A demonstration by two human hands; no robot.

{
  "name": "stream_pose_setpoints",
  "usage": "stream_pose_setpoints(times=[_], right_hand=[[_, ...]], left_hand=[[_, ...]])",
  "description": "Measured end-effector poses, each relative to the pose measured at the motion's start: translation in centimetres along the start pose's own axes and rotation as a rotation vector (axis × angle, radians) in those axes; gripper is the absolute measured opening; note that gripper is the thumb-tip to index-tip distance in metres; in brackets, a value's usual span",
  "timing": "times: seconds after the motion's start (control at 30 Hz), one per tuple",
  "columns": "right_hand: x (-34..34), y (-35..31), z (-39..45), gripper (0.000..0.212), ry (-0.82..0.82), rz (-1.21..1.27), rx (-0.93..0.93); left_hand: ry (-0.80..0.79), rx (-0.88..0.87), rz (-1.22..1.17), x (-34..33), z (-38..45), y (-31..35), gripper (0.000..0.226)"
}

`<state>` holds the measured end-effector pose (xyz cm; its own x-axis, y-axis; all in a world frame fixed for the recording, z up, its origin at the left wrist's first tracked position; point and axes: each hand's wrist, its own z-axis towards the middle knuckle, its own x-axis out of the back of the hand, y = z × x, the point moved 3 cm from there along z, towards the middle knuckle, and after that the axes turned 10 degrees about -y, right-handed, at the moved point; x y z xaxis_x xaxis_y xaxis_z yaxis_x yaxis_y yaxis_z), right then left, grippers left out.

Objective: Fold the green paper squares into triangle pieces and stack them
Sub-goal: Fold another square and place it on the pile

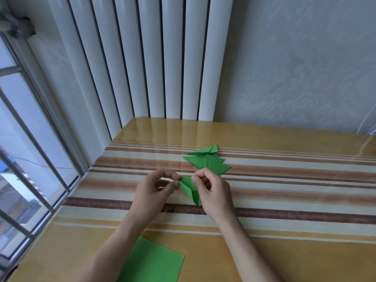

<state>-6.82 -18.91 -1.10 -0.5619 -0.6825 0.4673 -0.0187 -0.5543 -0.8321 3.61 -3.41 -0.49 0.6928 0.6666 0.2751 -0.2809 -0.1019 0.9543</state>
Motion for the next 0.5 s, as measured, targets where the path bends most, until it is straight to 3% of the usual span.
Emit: stream_pose_setpoints(times=[0.3, 0.5], right_hand=[[-0.21, -0.19, 0.07, 0.013, -0.048, -0.009, 0.067], [-0.38, 0.17, 0.16, 0.012, -0.073, 0.024, 0.018]], left_hand=[[0.058, -0.060, 0.092, 0.33, 0.20, 0.03, 0.019], [0.062, -0.034, 0.089, 0.41, -0.05, 0.31, 0.008]])
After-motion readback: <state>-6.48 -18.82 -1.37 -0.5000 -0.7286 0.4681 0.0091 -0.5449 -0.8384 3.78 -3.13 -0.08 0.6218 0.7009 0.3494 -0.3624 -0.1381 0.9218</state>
